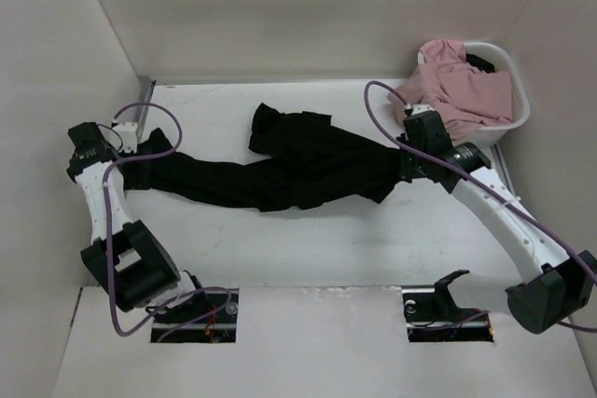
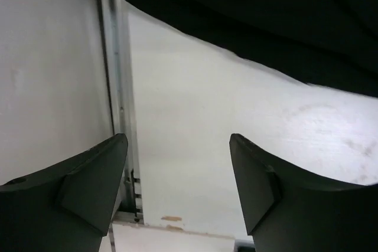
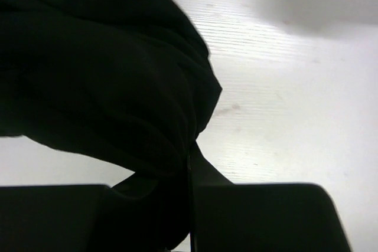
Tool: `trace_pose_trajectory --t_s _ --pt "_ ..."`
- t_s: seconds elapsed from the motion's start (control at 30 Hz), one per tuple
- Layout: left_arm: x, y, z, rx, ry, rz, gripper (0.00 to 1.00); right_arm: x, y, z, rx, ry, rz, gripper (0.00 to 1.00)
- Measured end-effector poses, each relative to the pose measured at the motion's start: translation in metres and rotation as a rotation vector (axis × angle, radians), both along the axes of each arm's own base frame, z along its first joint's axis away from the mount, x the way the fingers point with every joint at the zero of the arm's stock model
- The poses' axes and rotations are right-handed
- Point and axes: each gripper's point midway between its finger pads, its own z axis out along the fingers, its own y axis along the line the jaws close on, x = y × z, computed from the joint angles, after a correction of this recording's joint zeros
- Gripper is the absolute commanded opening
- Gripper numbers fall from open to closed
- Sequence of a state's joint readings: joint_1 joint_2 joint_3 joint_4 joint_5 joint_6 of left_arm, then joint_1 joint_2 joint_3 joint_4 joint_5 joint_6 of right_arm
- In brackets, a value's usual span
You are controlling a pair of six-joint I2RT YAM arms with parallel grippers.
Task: Fold and stack the trousers
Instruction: Flatten the trousers out
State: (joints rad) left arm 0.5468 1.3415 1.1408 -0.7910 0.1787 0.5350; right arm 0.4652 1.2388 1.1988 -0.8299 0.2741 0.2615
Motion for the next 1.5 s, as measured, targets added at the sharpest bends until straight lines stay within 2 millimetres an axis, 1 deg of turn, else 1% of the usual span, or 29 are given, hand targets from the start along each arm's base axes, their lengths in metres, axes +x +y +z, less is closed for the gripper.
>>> trace_pose_trajectory --t_s 0.1,0.17,0.3,0.33,0.4,0.47,0.57,0.63,0.67,0.7,0.73,0.77,0.8,0.83,0.9,0.97,1.0,1.07,1.1,1.13,1.2,1.23,1.27,1.3,1.33,1.37,1.4,1.43,1.5 --pt "0.018 0.017 -0.009 -0.008 0.005 0.053 0.7 -0.002 -0.025 -0.001 -0.017 -0.003 -0.075 0.05" --pt "0.039 0.022 -0.01 -0.015 -0.006 0.07 0.71 -0.004 -0.031 -0.004 -0.022 0.0 -0.09 0.05" --pt "0.095 0.02 -0.011 -0.041 -0.031 0.073 0.68 -0.005 -0.041 -0.018 -0.035 0.036 -0.114 0.04" --pt "0.108 0.021 -0.017 -0.052 -0.024 0.084 0.68 -0.003 -0.045 -0.022 -0.039 0.049 -0.124 0.04" --pt "0.123 0.024 -0.033 -0.074 -0.005 0.114 0.68 0.0 -0.048 -0.029 -0.043 0.063 -0.133 0.04" --pt "0.123 0.034 -0.056 -0.1 0.036 0.174 0.68 0.004 -0.049 -0.034 -0.046 0.072 -0.135 0.04" --pt "0.106 0.059 -0.094 -0.144 0.115 0.293 0.68 0.01 -0.045 -0.042 -0.043 0.086 -0.127 0.04" --pt "0.097 0.073 -0.11 -0.155 0.148 0.34 0.66 0.012 -0.044 -0.048 -0.043 0.096 -0.126 0.04" --pt "0.094 0.077 -0.117 -0.16 0.164 0.349 0.65 0.014 -0.044 -0.052 -0.046 0.106 -0.127 0.04" --pt "0.092 0.078 -0.124 -0.162 0.181 0.352 0.59 0.015 -0.044 -0.057 -0.046 0.116 -0.129 0.03" --pt "0.091 0.075 -0.13 -0.17 0.196 0.344 0.41 0.016 -0.045 -0.061 -0.046 0.127 -0.133 0.03" --pt "0.094 0.073 -0.129 -0.167 0.195 0.324 0.18 0.018 -0.047 -0.064 -0.044 0.134 -0.139 0.02" --pt "0.097 0.069 -0.129 -0.164 0.191 0.308 0.05 0.02 -0.049 -0.067 -0.036 0.139 -0.148 0.01" --pt "0.1 0.064 -0.13 -0.162 0.195 0.28 0.0 0.022 -0.052 -0.068 -0.028 0.141 -0.158 0.0" --pt "0.107 0.056 -0.129 -0.159 0.19 0.235 0.0 0.028 -0.059 -0.066 -0.011 0.138 -0.184 0.0" --pt "0.114 0.05 -0.124 -0.159 0.168 0.209 0.0 0.04 -0.066 -0.053 0.011 0.114 -0.209 0.0" --pt "0.118 0.049 -0.118 -0.156 0.147 0.201 0.0 0.049 -0.069 -0.04 0.026 0.08 -0.221 0.0" --pt "0.126 0.052 -0.091 -0.137 0.081 0.194 0.0 0.065 -0.073 -0.009 0.056 0.006 -0.233 0.0" --pt "0.133 0.055 -0.069 -0.121 0.027 0.187 0.0 0.073 -0.076 0.01 0.071 -0.042 -0.239 0.0" --pt "0.14 0.059 -0.04 -0.097 -0.043 0.177 0.0 0.079 -0.078 0.027 0.085 -0.088 -0.244 0.0" --pt "0.149 0.066 0.022 -0.035 -0.185 0.148 0.01 0.08 -0.082 0.052 0.105 -0.156 -0.25 0.0" --pt "0.149 0.067 0.055 0.005 -0.258 0.13 0.02 0.076 -0.083 0.059 0.112 -0.176 -0.251 0.0" --pt "0.144 0.067 0.083 0.044 -0.314 0.112 0.03 0.07 -0.084 0.063 0.115 -0.189 -0.251 0.0" --pt "0.136 0.065 0.104 0.076 -0.352 0.092 0.06 0.064 -0.085 0.064 0.117 -0.195 -0.251 0.0" --pt "0.126 0.061 0.117 0.105 -0.372 0.074 0.09 0.056 -0.085 0.061 0.117 -0.191 -0.252 0.0" --pt "0.113 0.058 0.119 0.126 -0.367 0.059 0.14 0.048 -0.086 0.055 0.117 -0.18 -0.254 0.0" --pt "0.102 0.055 0.111 0.133 -0.337 0.043 0.2 0.04 -0.086 0.048 0.117 -0.162 -0.258 0.01" --pt "0.087 0.052 0.095 0.128 -0.283 0.025 0.27 0.032 -0.087 0.039 0.115 -0.139 -0.262 0.01" --pt "0.055 0.047 0.048 0.085 -0.124 -0.001 0.46 0.015 -0.089 0.02 0.108 -0.082 -0.275 0.02"
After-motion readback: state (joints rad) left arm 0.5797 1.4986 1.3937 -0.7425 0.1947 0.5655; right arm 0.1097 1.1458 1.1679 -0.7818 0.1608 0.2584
